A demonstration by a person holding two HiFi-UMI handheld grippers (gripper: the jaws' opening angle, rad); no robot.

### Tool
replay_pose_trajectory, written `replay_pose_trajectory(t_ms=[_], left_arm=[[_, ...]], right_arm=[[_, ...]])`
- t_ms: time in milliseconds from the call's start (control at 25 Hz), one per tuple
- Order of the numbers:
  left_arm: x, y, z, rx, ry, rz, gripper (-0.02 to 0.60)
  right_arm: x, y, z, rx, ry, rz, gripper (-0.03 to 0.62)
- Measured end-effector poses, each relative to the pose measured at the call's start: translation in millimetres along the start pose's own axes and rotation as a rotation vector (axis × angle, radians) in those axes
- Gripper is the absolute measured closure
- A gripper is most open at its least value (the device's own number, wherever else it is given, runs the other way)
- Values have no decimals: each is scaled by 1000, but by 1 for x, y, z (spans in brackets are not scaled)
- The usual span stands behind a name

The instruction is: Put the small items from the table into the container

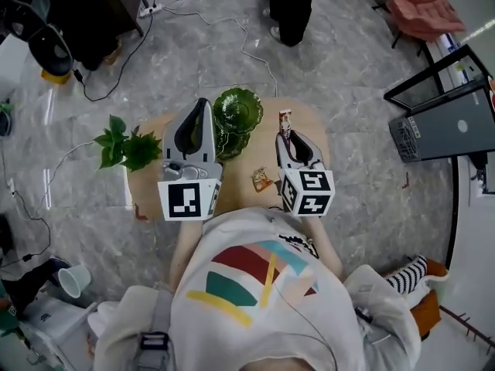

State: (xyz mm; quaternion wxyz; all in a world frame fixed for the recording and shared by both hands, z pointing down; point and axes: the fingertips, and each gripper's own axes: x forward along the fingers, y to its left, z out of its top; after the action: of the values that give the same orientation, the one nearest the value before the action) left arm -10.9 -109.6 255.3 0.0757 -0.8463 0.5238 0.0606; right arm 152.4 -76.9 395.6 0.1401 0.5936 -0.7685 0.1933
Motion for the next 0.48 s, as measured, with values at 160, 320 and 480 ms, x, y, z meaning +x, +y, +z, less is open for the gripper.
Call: replay_pose_trajectory(t_ms=[160,320,480], left_arm=[[-4,13,-1,43,0,54,571],[-14,22,-14,78,51,90,571],[-36,36,-25,94,96,164,571]], right_arm=[[21,20,7,-40,18,75,482],[66,35,-5,-104,88,153,483],[138,42,-43,-133,250,222,482]])
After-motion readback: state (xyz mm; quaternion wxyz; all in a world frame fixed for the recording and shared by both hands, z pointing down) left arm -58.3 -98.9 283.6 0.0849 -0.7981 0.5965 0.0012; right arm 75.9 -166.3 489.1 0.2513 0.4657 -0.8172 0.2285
